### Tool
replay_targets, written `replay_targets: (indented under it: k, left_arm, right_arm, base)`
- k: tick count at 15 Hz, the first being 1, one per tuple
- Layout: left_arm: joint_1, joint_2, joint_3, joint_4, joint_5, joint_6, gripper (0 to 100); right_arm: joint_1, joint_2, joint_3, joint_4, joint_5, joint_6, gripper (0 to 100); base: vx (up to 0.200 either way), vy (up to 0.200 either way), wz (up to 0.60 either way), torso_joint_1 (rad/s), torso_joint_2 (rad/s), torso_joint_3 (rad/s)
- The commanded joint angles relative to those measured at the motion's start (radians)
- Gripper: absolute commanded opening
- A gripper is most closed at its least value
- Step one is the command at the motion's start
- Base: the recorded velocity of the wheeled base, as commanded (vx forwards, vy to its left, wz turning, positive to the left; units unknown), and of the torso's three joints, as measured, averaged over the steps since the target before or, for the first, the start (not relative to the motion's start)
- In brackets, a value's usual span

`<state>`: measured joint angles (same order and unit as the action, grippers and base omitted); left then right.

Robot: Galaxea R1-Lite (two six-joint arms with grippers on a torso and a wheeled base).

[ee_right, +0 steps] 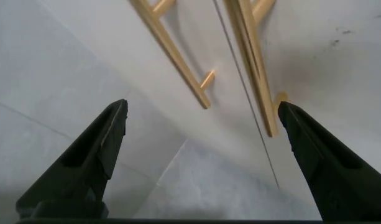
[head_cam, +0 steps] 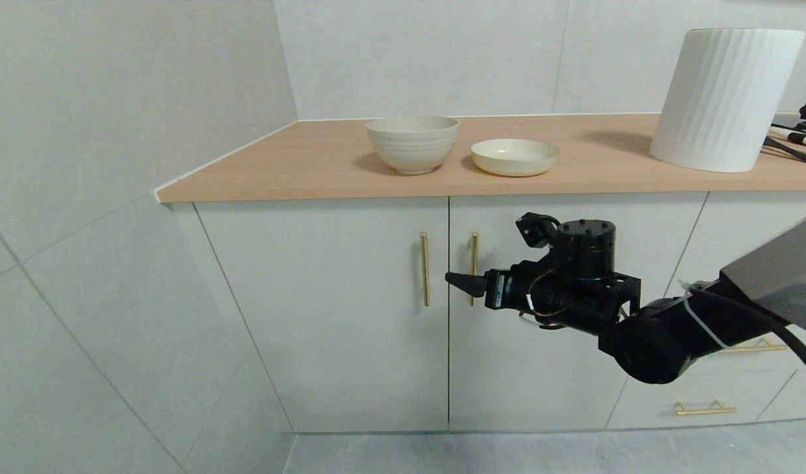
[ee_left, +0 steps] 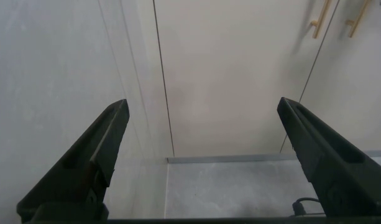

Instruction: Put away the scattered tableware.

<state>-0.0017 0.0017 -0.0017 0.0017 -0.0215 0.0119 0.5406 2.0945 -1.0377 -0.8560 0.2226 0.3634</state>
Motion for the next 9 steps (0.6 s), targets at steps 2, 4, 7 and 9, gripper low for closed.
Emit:
replay_targets:
  k: [2, 4, 7, 9]
  left_arm:
    - [0.000, 0.001, 0.000, 0.000, 0.000, 0.000, 100]
    - [0.000, 0.001, 0.000, 0.000, 0.000, 0.000, 100]
    - [0.000, 0.001, 0.000, 0.000, 0.000, 0.000, 100]
    - [0.000, 0.001, 0.000, 0.000, 0.000, 0.000, 100]
  right_arm:
    - [-0.002, 0.064, -0.044, -0.005, -0.003, 0.026, 100]
    - [-0.002, 0.090, -0.055, -0.043, -0.002, 0.051, 100]
    - [-0.001, 0.116, -0.062, -0.095, 0.000, 0.092, 100]
    - [-0.001, 0.116, -0.068, -0.095, 0.001, 0.094, 100]
  base:
    - [0.000, 0.000, 0.00, 0.000, 0.00, 0.000]
    - [0.000, 0.000, 0.00, 0.000, 0.00, 0.000]
    - [0.000, 0.000, 0.00, 0.000, 0.00, 0.000]
    - [0.000, 0.000, 0.00, 0.000, 0.00, 0.000]
